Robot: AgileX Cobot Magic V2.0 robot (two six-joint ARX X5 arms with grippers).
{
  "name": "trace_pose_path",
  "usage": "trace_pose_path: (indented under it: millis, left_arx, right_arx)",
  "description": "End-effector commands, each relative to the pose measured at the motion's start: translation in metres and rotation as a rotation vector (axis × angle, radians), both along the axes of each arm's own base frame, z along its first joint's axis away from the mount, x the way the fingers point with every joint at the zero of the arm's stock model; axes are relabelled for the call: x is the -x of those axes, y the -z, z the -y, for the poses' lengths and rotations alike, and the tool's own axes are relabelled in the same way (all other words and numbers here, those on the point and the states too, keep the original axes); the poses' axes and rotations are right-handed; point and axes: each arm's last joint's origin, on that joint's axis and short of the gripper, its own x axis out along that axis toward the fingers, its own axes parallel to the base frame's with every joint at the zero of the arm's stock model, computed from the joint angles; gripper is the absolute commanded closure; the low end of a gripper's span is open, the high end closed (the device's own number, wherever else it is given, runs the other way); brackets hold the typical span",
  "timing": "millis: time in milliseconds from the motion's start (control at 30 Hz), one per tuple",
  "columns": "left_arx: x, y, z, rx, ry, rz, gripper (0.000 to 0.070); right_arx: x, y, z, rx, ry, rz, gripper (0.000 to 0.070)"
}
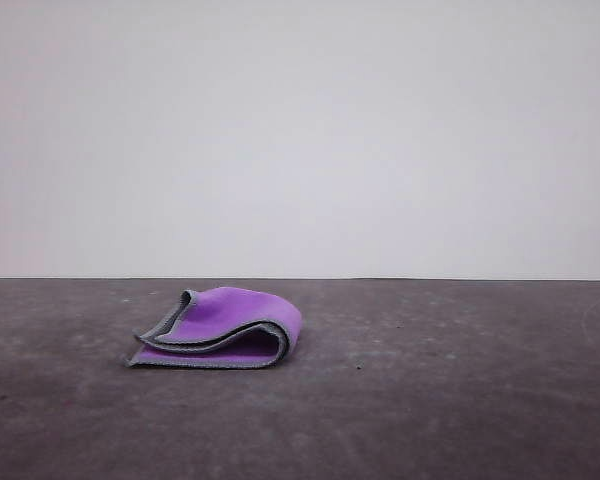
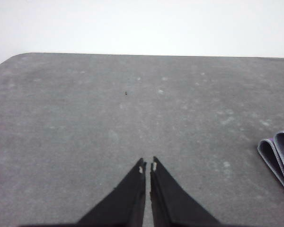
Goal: Fold clothes
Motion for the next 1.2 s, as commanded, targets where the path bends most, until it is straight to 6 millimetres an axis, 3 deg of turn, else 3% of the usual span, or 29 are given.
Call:
trace_pose_path:
  millis: [0, 1167]
  left_arx:
    - [-0.0011, 0.0058, -0.0001, 0.001, 0.0, -0.008, 0.07]
    - [-0.0011, 0.0058, -0.0001, 0.002, 0.0, -0.008, 0.07]
  right_arx:
    - [-0.0003, 0.0007, 0.0017, -0.039, 0.026, 0.003, 0.0684]
    - [-0.0002, 0.0008, 0.0035, -0.063, 0.055, 0.004, 0.0684]
